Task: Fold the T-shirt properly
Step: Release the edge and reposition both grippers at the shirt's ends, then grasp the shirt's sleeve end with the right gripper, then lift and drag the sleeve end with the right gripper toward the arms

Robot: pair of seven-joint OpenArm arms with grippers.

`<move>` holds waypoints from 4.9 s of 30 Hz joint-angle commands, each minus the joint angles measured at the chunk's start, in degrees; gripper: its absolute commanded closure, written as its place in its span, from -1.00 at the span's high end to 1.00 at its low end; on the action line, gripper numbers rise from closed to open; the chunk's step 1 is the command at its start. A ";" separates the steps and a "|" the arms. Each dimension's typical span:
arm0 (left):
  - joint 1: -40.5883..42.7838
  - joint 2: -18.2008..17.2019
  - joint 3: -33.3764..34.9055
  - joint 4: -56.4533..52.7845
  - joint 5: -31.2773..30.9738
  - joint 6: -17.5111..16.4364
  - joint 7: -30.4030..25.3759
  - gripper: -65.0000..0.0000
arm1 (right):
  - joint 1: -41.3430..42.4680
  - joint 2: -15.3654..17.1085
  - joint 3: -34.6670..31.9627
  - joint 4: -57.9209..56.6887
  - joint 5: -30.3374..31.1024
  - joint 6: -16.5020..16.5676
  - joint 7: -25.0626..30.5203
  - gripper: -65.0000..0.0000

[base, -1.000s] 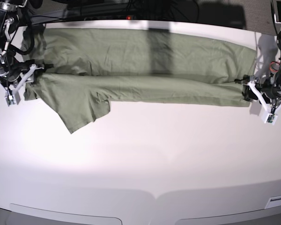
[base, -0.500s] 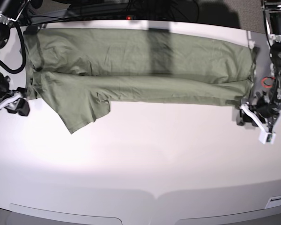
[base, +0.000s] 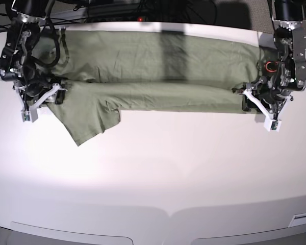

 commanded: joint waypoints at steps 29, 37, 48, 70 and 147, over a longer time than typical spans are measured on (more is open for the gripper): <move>-20.55 -0.52 -0.22 -24.13 3.26 0.13 0.24 -0.19 | 23.98 2.14 -3.93 -21.03 -3.91 0.61 5.27 -0.09; -20.55 -0.55 -0.22 -24.13 1.57 0.13 2.14 -0.19 | 23.85 1.99 -14.19 -21.03 -6.51 0.02 4.44 -0.23; -20.55 -0.55 -0.22 -24.13 1.55 0.13 2.32 -0.19 | 23.67 3.48 -16.28 -21.03 -9.75 -4.13 7.19 -0.23; -20.55 -0.72 -0.24 -23.56 1.40 0.15 1.95 -0.19 | 23.63 3.63 -16.35 -24.68 -2.99 2.92 -0.90 -1.00; -20.22 -0.68 -0.24 0.15 -0.17 0.15 15.02 -0.19 | -24.81 29.20 1.22 31.58 46.16 2.92 -35.34 -1.00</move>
